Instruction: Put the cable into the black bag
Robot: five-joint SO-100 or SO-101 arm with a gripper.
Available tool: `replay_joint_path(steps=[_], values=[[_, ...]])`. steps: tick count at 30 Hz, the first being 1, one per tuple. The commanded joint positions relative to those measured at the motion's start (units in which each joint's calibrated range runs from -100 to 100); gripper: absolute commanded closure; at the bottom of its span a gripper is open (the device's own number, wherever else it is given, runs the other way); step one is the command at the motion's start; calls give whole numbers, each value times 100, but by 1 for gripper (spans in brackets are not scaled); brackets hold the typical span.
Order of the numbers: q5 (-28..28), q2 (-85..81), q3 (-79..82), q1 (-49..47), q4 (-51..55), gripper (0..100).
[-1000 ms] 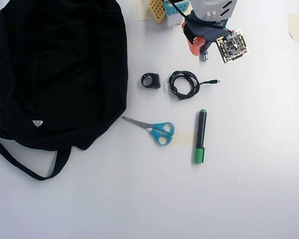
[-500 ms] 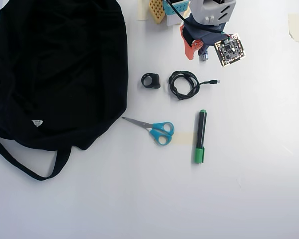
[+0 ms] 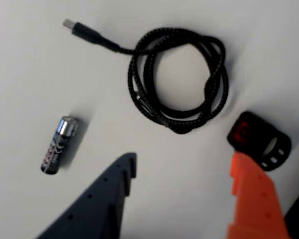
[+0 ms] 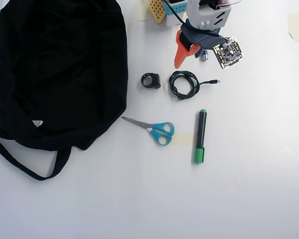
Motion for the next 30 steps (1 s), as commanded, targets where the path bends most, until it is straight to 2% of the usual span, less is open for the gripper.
replay_joint_path(steps=[1,17,24,30], values=[[153,-12,63,58,-246,75],[699,843,162,305,-1220,74],[757,1258,162,402,-1676,60],[757,1590,144,424,-1840,58]])
